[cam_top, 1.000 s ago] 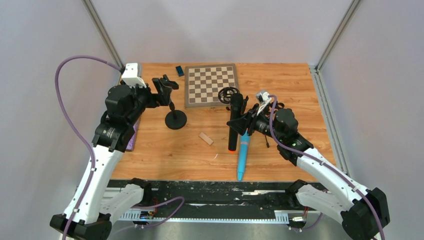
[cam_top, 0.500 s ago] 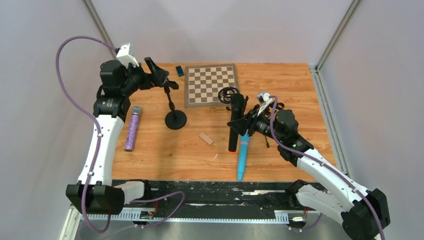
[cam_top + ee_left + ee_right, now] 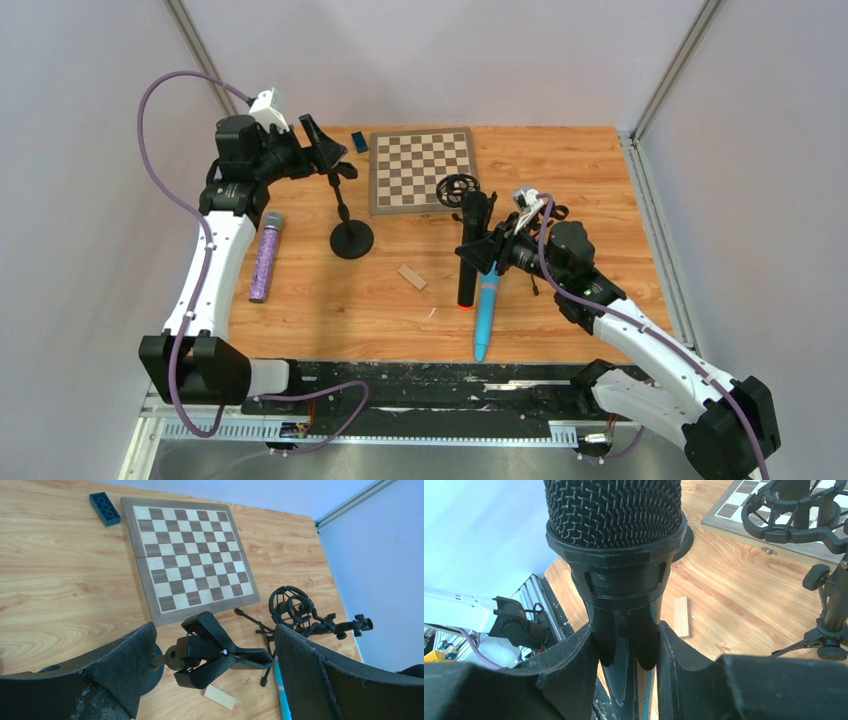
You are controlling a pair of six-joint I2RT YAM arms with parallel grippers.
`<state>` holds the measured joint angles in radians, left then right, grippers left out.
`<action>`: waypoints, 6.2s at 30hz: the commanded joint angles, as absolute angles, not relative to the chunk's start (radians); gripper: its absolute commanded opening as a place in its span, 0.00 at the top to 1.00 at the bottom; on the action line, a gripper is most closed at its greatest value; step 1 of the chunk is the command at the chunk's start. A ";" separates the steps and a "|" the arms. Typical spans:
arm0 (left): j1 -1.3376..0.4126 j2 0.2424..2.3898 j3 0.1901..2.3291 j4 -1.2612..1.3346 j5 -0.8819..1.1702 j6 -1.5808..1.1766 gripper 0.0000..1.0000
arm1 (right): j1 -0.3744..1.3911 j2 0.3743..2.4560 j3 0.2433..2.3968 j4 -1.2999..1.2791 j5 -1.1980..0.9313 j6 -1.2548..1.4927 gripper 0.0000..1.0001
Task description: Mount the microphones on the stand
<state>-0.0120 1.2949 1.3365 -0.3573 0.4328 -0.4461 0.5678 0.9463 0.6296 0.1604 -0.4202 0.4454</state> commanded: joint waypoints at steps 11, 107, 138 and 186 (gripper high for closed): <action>-0.006 1.361 1.343 -0.259 0.555 -0.510 0.17 | 0.561 0.931 0.636 0.195 -0.403 0.474 1.00; -0.935 1.111 0.998 0.199 -0.042 -0.870 1.00 | 0.236 0.753 0.703 0.016 -0.452 0.410 1.00; -0.872 1.051 0.956 0.159 -0.042 -0.829 1.00 | 0.233 0.759 0.699 0.015 -0.449 0.416 1.00; -0.747 1.056 0.800 0.287 0.031 -0.949 1.00 | 0.233 0.781 0.686 0.027 -0.453 0.426 1.00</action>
